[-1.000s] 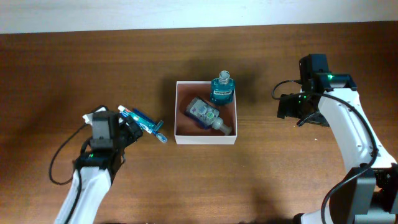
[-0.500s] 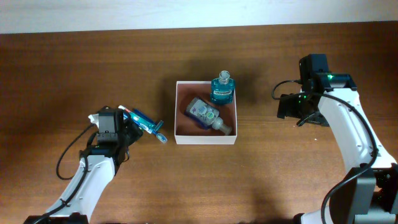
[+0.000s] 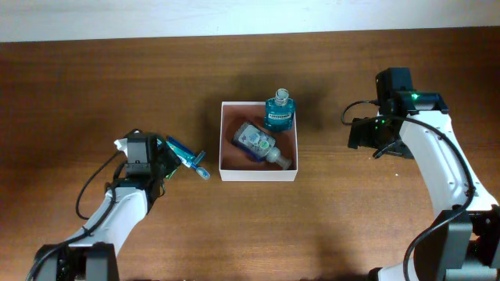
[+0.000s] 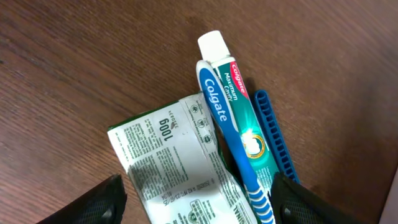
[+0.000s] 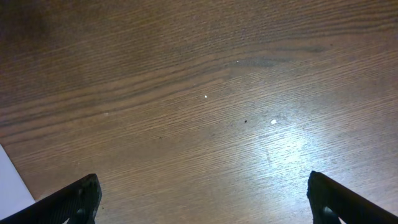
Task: Pack container
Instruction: 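Move the left gripper over the soap bar pack and grasp it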
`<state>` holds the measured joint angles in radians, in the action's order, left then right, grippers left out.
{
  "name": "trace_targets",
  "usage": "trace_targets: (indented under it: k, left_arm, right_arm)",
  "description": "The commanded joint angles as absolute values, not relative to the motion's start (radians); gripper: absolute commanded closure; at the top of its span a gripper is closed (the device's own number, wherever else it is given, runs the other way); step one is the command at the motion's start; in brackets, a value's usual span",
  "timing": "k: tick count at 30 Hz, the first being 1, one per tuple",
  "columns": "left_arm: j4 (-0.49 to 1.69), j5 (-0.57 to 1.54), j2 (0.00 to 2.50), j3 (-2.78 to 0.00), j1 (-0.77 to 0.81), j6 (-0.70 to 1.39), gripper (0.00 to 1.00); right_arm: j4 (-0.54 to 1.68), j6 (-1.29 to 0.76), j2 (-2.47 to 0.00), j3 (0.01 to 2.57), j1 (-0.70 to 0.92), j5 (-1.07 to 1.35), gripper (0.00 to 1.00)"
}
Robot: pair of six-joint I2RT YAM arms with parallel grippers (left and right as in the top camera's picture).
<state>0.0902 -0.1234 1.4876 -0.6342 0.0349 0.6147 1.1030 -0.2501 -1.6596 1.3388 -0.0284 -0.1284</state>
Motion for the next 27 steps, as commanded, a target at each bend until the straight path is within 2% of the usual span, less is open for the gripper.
trace_targets:
  k: [1,8,12,20,27]
  left_arm:
    - [0.076,-0.118,1.515,-0.638,0.03,0.622,0.25]
    - [0.075,-0.12,1.548,-0.638,0.03,0.622,0.25]
    - [0.075,-0.12,1.554,-0.638,0.03,0.622,0.37]
    - [0.091,-0.121,1.555,-0.638,0.03,0.621,0.43]
    - [0.159,-0.194,1.555,-0.638,0.03,0.62,0.42]
  right_arm:
    - [1.103,-0.244,-1.663,1.347,-0.034,-0.123,0.01]
    - [1.103,-0.244,-1.663,1.347,-0.034,-0.123,0.01]
    - [1.103,-0.244,-1.663,1.347,-0.034,-0.123,0.01]
    - [1.103,-0.244,-1.663,1.347,-0.034,-0.123,0.01]
    - [1.103,-0.244,-1.663,1.347,-0.034,-0.123,0.01]
